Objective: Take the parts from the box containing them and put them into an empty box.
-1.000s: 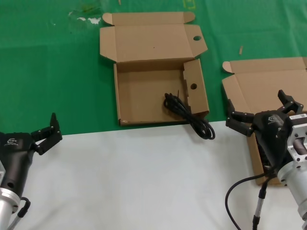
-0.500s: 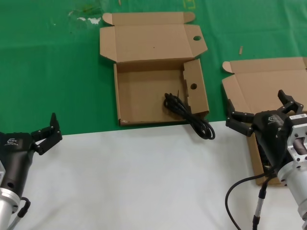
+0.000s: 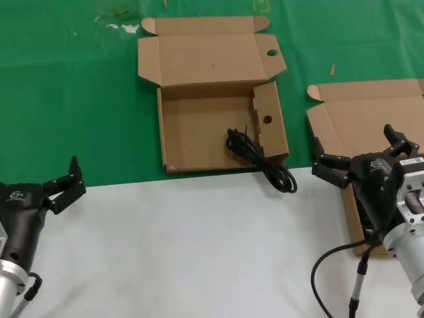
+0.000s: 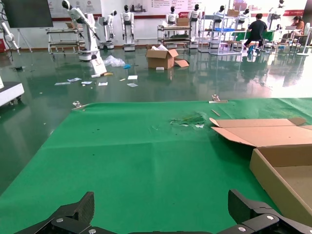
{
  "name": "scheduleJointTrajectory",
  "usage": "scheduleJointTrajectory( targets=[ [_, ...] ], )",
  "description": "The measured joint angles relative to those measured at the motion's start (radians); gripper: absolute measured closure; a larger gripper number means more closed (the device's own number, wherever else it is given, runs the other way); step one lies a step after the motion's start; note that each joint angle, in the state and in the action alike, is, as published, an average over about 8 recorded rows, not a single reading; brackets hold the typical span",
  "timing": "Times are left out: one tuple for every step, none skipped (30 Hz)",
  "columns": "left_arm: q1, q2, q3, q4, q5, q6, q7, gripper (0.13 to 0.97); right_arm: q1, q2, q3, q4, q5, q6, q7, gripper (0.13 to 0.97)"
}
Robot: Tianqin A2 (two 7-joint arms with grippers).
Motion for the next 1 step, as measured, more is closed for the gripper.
scheduleJointTrajectory(
  targets=[
    [0.000,0.000,0.000,0.000,0.000,0.000,0.000,0.132,0.000,0.000,0.000,0.000,0.000,0.000,0.000,0.129]
  ],
)
